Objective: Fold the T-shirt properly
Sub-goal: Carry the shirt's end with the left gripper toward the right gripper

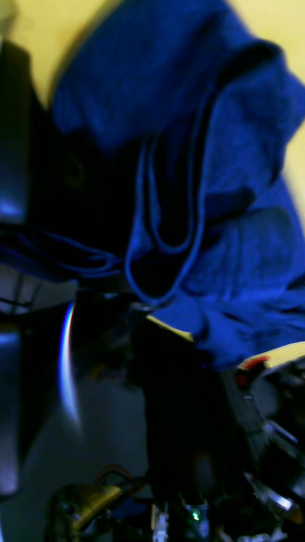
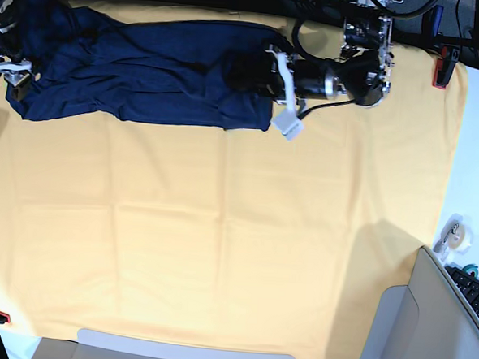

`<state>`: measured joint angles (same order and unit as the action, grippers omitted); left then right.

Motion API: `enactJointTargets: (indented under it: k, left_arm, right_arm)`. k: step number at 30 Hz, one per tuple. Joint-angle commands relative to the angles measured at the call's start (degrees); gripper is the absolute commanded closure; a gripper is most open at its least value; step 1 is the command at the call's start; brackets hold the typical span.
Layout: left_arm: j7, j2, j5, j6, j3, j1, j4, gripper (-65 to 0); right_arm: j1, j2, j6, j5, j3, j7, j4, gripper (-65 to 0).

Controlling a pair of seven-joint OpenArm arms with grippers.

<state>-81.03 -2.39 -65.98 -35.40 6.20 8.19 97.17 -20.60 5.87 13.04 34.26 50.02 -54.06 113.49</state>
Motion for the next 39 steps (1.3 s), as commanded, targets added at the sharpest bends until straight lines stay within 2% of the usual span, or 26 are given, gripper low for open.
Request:
enactJointTargets:
  k: [1,7,16,23,28,34,39]
  left_arm:
    - [1.0,0.2,-2.2,0.0,0.3,-2.3,0.7,0.0]
    - [1.0,0.3,-2.1,0.2,1.2,-5.4,-2.1,0.0]
    - [1.0,0.1,-2.1,0.2,11.3,-10.9,-2.1,0.0]
    - [1.0,-0.6,-2.1,0.2,21.8,-16.3,-1.8,0.0]
    - [1.1,-0.6,-2.0,0.2,25.9,-18.8,-1.8,0.0]
    - [5.5,-0.2,-2.0,0.3,29.8,-21.3,-1.9,0.0]
    - [8.3,1.8,0.3,0.3,31.8,-21.4,-2.0,0.0]
  right_arm:
    - [-0.5,0.9,0.2,0.2,0.7,1.2,0.9,-42.8]
    - [-1.2,0.9,0.2,0.2,2.9,1.2,0.8,-42.8]
    - [-1.5,0.8,0.2,0.2,2.4,1.2,0.8,-42.8]
    - [-1.5,0.6,0.2,0.2,2.3,1.2,0.8,-42.8]
    - [-2.0,0.5,0.2,0.2,2.3,1.2,0.8,-42.8]
    - [-2.3,0.4,0.2,0.2,2.3,1.2,0.8,-42.8]
    - [-2.3,0.4,0.2,0.2,2.3,1.2,0.8,-42.8]
